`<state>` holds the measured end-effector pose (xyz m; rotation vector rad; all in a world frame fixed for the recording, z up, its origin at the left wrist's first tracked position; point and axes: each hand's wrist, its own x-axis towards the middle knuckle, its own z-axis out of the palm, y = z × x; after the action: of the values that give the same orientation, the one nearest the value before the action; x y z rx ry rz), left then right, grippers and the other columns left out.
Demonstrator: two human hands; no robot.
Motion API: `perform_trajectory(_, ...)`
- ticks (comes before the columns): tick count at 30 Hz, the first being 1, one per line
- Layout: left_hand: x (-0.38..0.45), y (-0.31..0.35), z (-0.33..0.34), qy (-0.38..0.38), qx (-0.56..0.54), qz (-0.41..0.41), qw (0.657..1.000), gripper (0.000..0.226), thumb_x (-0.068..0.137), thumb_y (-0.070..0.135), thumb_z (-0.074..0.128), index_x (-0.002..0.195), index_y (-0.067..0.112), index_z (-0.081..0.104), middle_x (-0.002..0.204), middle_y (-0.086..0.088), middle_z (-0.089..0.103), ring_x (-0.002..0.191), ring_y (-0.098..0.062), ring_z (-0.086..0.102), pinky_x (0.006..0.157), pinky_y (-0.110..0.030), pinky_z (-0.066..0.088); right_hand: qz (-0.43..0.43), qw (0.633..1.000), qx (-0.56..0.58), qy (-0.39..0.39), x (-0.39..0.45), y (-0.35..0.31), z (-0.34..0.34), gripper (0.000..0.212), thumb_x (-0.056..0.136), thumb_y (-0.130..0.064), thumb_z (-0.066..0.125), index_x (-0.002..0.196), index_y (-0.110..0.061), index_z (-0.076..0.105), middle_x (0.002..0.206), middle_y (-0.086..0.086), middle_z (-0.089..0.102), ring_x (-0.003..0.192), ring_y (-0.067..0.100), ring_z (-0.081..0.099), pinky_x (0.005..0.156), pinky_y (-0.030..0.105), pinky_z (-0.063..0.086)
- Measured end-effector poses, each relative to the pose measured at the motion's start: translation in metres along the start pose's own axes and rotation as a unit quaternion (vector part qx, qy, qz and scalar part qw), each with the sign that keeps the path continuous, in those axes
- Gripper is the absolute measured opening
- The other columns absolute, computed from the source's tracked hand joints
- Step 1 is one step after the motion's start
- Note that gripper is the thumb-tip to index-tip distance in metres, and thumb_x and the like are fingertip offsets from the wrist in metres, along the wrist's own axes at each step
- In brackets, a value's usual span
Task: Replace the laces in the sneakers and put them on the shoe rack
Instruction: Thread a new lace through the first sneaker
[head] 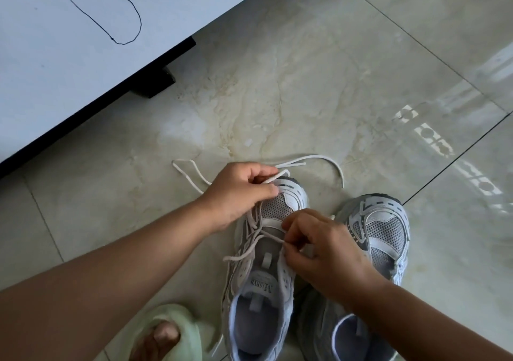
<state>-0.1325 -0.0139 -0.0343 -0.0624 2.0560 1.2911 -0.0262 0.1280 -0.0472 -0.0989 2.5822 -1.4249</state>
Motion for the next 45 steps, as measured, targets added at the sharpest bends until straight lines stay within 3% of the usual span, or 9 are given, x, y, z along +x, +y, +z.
perform_trajectory(6, -0.008, 0.052, -0.013, -0.092, -0.103, 0.119, 0.983, 0.027, 0.077, -0.006, 0.065, 0.101, 0.007, 0.067, 0.078, 0.007, 0.071, 0.075, -0.001, 0.065, 0.067, -0.012, 0.049, -0.032, 0.998, -0.055, -0.009, -0.002, -0.002, 0.007, 0.008, 0.072, -0.01, 0.056, 0.069, -0.013, 0.049, 0.087, 0.003, 0.059, 0.077, 0.019, 0.057, 0.06, 0.037, 0.051)
perform_trajectory(10, -0.014, 0.047, -0.018, -0.112, 0.107, 0.199, 0.968, 0.021, 0.081, 0.005, 0.068, 0.101, 0.012, 0.071, 0.084, 0.011, 0.072, 0.074, 0.004, 0.064, 0.067, -0.009, 0.048, -0.05, 0.997, -0.066, -0.008, 0.0, -0.003, 0.005, 0.008, 0.069, -0.01, 0.057, 0.069, -0.013, 0.05, 0.087, 0.005, 0.062, 0.081, 0.023, 0.059, 0.061, 0.04, 0.052)
perform_trajectory(14, -0.014, 0.005, -0.023, -0.15, 0.381, 0.194, 0.891, 0.034, 0.087, 0.009, 0.06, 0.115, 0.028, 0.066, 0.103, 0.012, 0.067, 0.087, 0.0, 0.061, 0.081, -0.021, 0.05, -0.03, 0.998, -0.061, 0.007, 0.001, 0.0, 0.001, 0.007, 0.067, -0.011, 0.058, 0.068, -0.012, 0.051, 0.08, 0.002, 0.057, 0.071, 0.018, 0.054, 0.059, 0.025, 0.042)
perform_trajectory(21, -0.024, -0.023, -0.018, -0.114, 0.468, 0.171, 0.86, 0.051, 0.075, 0.059, 0.03, 0.12, 0.054, 0.052, 0.097, 0.012, 0.05, 0.084, -0.008, 0.058, 0.068, -0.025, 0.044, 0.004, 0.992, -0.129, -0.001, -0.001, 0.001, -0.008, 0.007, 0.064, -0.023, 0.058, 0.064, -0.019, 0.052, 0.068, -0.006, 0.052, 0.056, 0.013, 0.046, 0.046, 0.028, 0.039)
perform_trajectory(26, -0.028, -0.021, -0.001, -0.093, 0.459, 0.141, 0.872, 0.056, 0.071, 0.068, 0.057, 0.122, 0.047, 0.049, 0.104, 0.011, 0.045, 0.093, -0.009, 0.052, 0.073, -0.023, 0.038, 0.04, 0.988, -0.147, -0.035, 0.004, 0.003, -0.024, 0.014, 0.071, -0.019, 0.063, 0.066, -0.023, 0.05, 0.068, -0.01, 0.048, 0.058, 0.015, 0.051, 0.053, 0.032, 0.044)
perform_trajectory(32, -0.035, -0.027, 0.013, -0.008, 0.439, 0.129, 0.889, 0.039, 0.079, 0.026, 0.057, 0.116, 0.031, 0.046, 0.104, 0.003, 0.041, 0.082, -0.022, 0.056, 0.06, -0.025, 0.033, 0.001, 0.991, -0.126, -0.041, 0.011, -0.001, -0.025, 0.008, 0.074, -0.015, 0.062, 0.072, -0.014, 0.055, 0.071, -0.004, 0.054, 0.06, 0.016, 0.051, 0.053, 0.026, 0.039)
perform_trajectory(37, -0.034, -0.03, 0.004, 0.033, 0.377, 0.095, 0.921, 0.035, 0.078, 0.021, 0.057, 0.11, 0.035, 0.05, 0.102, 0.007, 0.047, 0.085, -0.02, 0.057, 0.064, -0.027, 0.041, -0.01, 0.979, -0.199, -0.044, 0.016, 0.007, -0.033, 0.009, 0.065, -0.014, 0.058, 0.061, -0.015, 0.051, 0.062, -0.003, 0.05, 0.057, 0.017, 0.047, 0.057, 0.032, 0.043)
perform_trajectory(41, -0.037, -0.031, 0.001, 0.044, 0.353, 0.087, 0.931, 0.034, 0.079, 0.023, 0.059, 0.108, 0.039, 0.053, 0.104, 0.011, 0.055, 0.092, -0.014, 0.054, 0.072, -0.028, 0.044, 0.026, 0.946, -0.307, -0.096, 0.017, 0.01, -0.044, 0.018, 0.074, -0.026, 0.059, 0.063, -0.028, 0.046, 0.074, -0.01, 0.048, 0.087, 0.014, 0.045, 0.083, 0.032, 0.029)
perform_trajectory(45, -0.036, -0.031, 0.0, 0.055, 0.353, 0.131, 0.925, 0.036, 0.073, 0.019, 0.064, 0.107, 0.029, 0.061, 0.099, 0.006, 0.064, 0.093, -0.018, 0.054, 0.076, -0.03, 0.044, 0.053, 0.967, -0.235, -0.087, 0.019, -0.002, -0.038, 0.017, 0.08, -0.045, 0.057, 0.085, -0.03, 0.053, 0.09, -0.017, 0.046, 0.097, 0.006, 0.037, 0.089, 0.027, 0.023)
